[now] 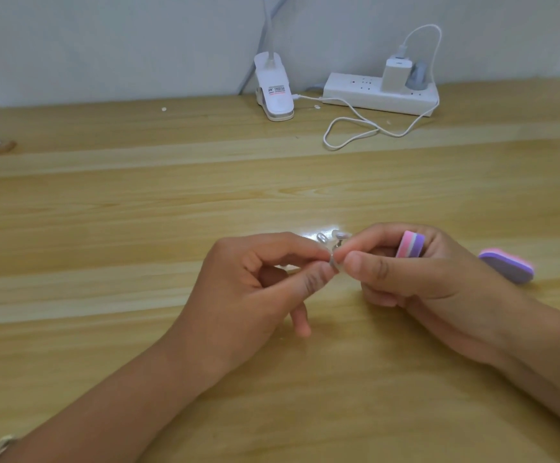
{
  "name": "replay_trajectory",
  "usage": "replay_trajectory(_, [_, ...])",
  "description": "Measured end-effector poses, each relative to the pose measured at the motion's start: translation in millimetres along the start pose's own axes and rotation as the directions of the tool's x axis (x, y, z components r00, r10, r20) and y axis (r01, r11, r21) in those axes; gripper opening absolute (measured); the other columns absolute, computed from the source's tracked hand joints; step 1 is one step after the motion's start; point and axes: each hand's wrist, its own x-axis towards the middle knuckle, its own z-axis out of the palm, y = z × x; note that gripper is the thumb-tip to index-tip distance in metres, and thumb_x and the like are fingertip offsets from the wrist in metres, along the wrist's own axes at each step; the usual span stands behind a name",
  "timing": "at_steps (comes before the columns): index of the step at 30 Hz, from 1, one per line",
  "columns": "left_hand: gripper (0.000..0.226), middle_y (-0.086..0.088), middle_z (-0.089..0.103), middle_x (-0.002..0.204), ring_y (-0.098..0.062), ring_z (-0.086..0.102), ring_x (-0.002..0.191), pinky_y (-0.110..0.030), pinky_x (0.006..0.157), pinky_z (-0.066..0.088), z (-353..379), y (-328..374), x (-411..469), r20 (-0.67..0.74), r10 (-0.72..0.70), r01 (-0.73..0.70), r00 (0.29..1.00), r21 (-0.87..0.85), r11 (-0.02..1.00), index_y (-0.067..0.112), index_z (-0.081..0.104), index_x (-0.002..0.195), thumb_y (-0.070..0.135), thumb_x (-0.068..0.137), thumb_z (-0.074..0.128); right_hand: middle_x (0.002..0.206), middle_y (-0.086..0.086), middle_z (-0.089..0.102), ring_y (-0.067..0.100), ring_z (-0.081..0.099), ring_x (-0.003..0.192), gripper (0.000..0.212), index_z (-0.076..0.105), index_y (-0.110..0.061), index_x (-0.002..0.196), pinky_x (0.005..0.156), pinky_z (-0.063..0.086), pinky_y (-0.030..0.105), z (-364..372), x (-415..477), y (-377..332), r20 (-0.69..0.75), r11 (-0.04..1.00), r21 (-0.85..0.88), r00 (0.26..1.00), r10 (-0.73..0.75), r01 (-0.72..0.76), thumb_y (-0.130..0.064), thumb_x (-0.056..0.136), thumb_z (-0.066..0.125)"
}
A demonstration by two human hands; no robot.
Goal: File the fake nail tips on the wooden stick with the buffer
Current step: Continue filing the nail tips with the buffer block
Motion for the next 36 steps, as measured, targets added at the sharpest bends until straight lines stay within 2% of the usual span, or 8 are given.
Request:
replay_trajectory(6, [0.009, 0.007, 0.074, 0.078, -0.019, 0.063, 0.039, -0.007, 0.042, 0.039, 0.5, 1.2, 1.1, 0.003, 0.007, -0.007, 1.000, -0.030, 1.000, 0.011, 0.075, 0.087, 0.010, 0.079, 0.071, 0.068, -0.003, 0.066, 0.005, 0.046, 0.052, 0.011, 0.079, -0.020, 0.075, 0.047, 0.035, 0.016, 4.1, -0.1, 1.8, -0.038, 0.999, 0.029, 0.999, -0.029, 0.031, -0.026, 0.067, 0.084])
replay_trajectory(10, [0.012, 0.014, 0.071, 0.065, -0.016, 0.063, 0.039, -0.005, 0.042, 0.037, 1.9, 1.4, 1.8, -0.021, 0.011, -0.012, 1.000, -0.040, 0.999, 0.009, 0.075, 0.088, 0.009, 0.077, 0.071, 0.071, -0.008, 0.067, 0.002, 0.049, 0.051, 0.008, 0.078, -0.022, 0.076, 0.047, 0.037, 0.015, 7.3, -0.7, 3.3, -0.040, 0.996, 0.075, 0.998, -0.047, 0.050, -0.026, 0.070, 0.077])
replay_trajectory(17, [0.013, 0.016, 0.067, 0.055, -0.010, 0.061, 0.037, -0.002, 0.044, 0.036, 3.1, 1.2, 2.6, -0.047, 0.028, -0.030, 0.999, -0.040, 0.999, 0.014, 0.077, 0.089, 0.009, 0.078, 0.073, 0.061, -0.014, 0.061, 0.000, 0.045, 0.046, 0.004, 0.075, -0.025, 0.078, 0.047, 0.037, 0.015, 11.5, 0.5, 5.8, -0.017, 0.985, 0.166, 0.999, -0.050, 0.052, -0.025, 0.074, 0.073])
replay_trajectory(22, [0.010, 0.008, 0.066, 0.051, -0.009, 0.059, 0.036, -0.003, 0.043, 0.035, 1.9, 0.3, 1.6, -0.067, 0.028, -0.030, 0.997, -0.029, 0.999, 0.015, 0.078, 0.087, 0.011, 0.078, 0.075, 0.054, -0.016, 0.054, 0.003, 0.038, 0.044, 0.009, 0.074, -0.024, 0.083, 0.048, 0.036, 0.017, 13.8, -0.3, 8.0, -0.027, 0.982, 0.185, 0.999, -0.038, 0.043, -0.027, 0.075, 0.074])
replay_trajectory(27, [0.012, 0.016, 0.066, 0.054, -0.002, 0.057, 0.036, -0.004, 0.043, 0.036, 2.3, 1.8, 1.3, -0.034, 0.043, -0.042, 0.999, 0.029, 0.999, 0.006, 0.077, 0.090, 0.010, 0.079, 0.073, 0.050, -0.015, 0.047, 0.003, 0.039, 0.044, 0.019, 0.071, -0.026, 0.094, 0.048, 0.037, 0.018, 13.7, -0.1, 5.9, 0.002, 0.973, 0.232, 1.000, 0.002, -0.002, -0.024, 0.076, 0.073])
replay_trajectory(31, [0.010, 0.024, 0.066, 0.059, 0.001, 0.055, 0.036, -0.003, 0.044, 0.036, 1.7, 2.6, 0.2, -0.034, 0.059, -0.055, 0.998, 0.100, 0.993, 0.006, 0.077, 0.090, 0.004, 0.081, 0.073, 0.050, -0.014, 0.046, 0.003, 0.037, 0.044, 0.018, 0.070, -0.024, 0.094, 0.048, 0.037, 0.019, 14.9, -0.7, 7.9, -0.004, 0.977, 0.214, 1.000, -0.020, 0.021, -0.026, 0.077, 0.073])
replay_trajectory(34, [0.009, 0.018, 0.067, 0.056, -0.003, 0.058, 0.036, -0.005, 0.043, 0.036, 0.1, 1.6, 0.3, -0.064, 0.028, -0.020, 0.998, 0.127, 0.992, 0.010, 0.078, 0.089, 0.006, 0.080, 0.075, 0.052, -0.011, 0.049, 0.007, 0.035, 0.045, 0.014, 0.070, -0.023, 0.091, 0.048, 0.036, 0.020, 16.8, -0.6, 11.2, -0.055, 0.984, 0.161, 0.996, -0.067, 0.075, -0.028, 0.078, 0.073])
replay_trajectory(36, [0.008, 0.013, 0.067, 0.054, -0.008, 0.059, 0.036, -0.006, 0.043, 0.037, -1.3, 2.1, 1.0, -0.061, -0.009, 0.016, 0.998, 0.108, 0.994, 0.010, 0.078, 0.088, 0.007, 0.081, 0.075, 0.055, -0.003, 0.050, 0.014, 0.033, 0.048, 0.016, 0.069, -0.022, 0.088, 0.048, 0.033, 0.022, 16.1, -0.6, 12.5, -0.113, 0.991, 0.035, 0.986, -0.125, 0.129, -0.034, 0.080, 0.076])
